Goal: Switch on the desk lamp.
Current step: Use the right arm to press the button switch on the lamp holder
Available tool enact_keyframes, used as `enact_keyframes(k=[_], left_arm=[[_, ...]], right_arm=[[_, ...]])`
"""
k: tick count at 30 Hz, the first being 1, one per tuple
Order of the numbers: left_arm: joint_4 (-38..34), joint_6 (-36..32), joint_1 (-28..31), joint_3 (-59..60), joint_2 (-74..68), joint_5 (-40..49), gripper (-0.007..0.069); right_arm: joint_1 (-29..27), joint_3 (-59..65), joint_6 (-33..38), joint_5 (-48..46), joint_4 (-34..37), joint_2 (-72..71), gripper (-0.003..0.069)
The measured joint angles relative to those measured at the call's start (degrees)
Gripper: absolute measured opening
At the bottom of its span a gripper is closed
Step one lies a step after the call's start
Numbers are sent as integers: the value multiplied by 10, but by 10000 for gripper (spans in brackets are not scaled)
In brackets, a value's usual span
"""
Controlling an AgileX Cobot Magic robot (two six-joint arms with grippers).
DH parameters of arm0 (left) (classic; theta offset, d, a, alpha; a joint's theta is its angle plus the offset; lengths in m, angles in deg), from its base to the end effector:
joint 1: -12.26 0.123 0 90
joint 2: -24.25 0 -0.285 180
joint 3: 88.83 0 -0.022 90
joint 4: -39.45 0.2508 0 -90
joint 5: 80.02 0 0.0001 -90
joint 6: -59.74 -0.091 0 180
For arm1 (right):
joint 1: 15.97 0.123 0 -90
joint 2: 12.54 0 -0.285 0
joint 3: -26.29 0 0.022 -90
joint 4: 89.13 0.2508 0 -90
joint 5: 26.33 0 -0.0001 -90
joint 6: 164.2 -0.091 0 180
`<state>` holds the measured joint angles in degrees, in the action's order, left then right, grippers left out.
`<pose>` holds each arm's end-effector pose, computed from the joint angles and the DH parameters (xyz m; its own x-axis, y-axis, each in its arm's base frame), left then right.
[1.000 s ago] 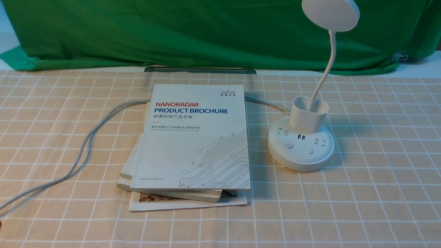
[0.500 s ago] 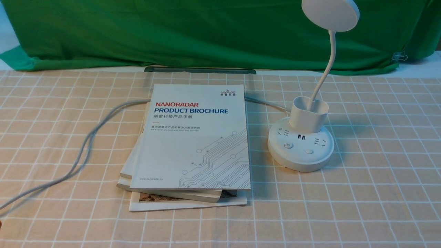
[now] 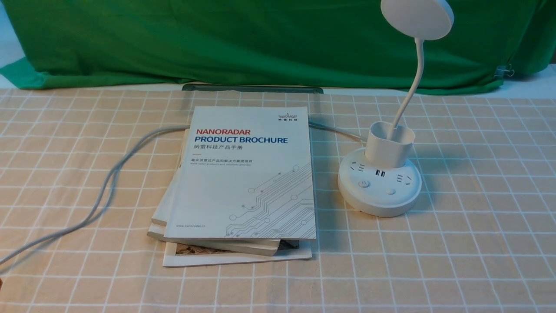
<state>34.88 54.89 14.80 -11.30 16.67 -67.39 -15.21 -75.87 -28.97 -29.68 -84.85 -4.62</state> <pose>0.0557 0.0009 0.1916 -0.1341 0.0009 -0.9910 -0.0262 0.9996 0.0044 0.0572 0.0012 0.2041 -0.0030 0.7552 -0.6555 -0.0234 0.6552 0.7551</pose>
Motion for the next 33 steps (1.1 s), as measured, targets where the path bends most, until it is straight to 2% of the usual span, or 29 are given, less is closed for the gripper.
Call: enact_keyframes(k=[3, 5, 6, 8, 10, 15, 21, 25, 33], left_arm=[[0, 0, 0, 0, 0, 0, 21], [0, 0, 0, 0, 0, 0, 21], [0, 0, 0, 0, 0, 0, 21], [0, 0, 0, 0, 0, 0, 21], [0, 0, 0, 0, 0, 0, 21], [0, 0, 0, 0, 0, 0, 21], [0, 0, 0, 0, 0, 0, 21], [0, 0, 0, 0, 0, 0, 21], [0, 0, 0, 0, 0, 0, 21]], right_arm=[[20, -22, 63, 2, -1, 5, 214], [36, -53, 111, -14, -2, 23, 170], [52, -93, 170, -35, -3, 49, 105], [73, -158, 256, -65, -5, 94, 45], [96, -236, 377, -109, -9, 165, 30], [112, -404, 562, -234, -12, 330, 29], [112, -558, 624, -363, -12, 533, 29], [115, -646, 635, -443, -11, 681, 29], [164, -685, 638, -465, -11, 840, 29]])
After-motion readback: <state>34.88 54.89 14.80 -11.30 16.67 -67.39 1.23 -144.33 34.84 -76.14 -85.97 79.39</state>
